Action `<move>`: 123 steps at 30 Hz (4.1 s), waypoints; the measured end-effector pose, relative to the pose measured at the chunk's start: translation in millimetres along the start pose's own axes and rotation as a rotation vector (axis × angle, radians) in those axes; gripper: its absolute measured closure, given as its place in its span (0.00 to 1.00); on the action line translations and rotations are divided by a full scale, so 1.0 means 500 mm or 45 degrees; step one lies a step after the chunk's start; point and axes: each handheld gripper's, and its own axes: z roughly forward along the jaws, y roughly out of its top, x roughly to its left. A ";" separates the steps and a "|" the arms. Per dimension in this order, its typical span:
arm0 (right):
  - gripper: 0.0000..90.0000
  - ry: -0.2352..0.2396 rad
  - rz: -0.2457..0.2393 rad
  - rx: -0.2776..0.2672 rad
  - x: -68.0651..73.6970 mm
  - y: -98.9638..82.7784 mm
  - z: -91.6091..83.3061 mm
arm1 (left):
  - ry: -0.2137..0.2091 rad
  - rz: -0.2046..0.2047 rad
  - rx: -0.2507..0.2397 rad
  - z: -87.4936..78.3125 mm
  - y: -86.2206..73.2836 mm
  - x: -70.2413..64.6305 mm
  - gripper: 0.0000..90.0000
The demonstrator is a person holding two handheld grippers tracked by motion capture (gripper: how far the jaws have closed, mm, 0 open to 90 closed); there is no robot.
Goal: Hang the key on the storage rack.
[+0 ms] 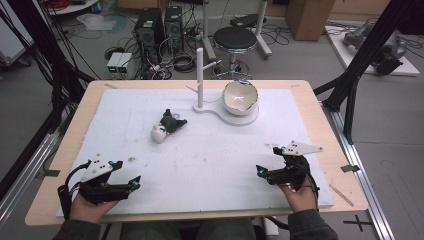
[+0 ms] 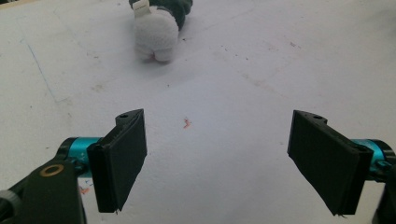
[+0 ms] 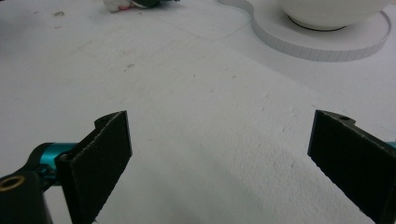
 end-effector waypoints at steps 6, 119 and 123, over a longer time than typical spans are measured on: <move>0.06 -0.006 -0.009 -0.004 0.000 -0.001 -0.002 | -0.017 0.011 -0.016 -0.002 0.001 -0.002 0.23; 0.06 -0.021 0.015 -0.073 -0.029 -0.006 -0.006 | -0.006 -0.007 0.197 0.307 0.254 0.109 0.34; 0.06 -0.019 0.015 -0.075 -0.030 -0.006 -0.006 | 0.014 -0.027 0.204 0.319 0.239 0.112 0.35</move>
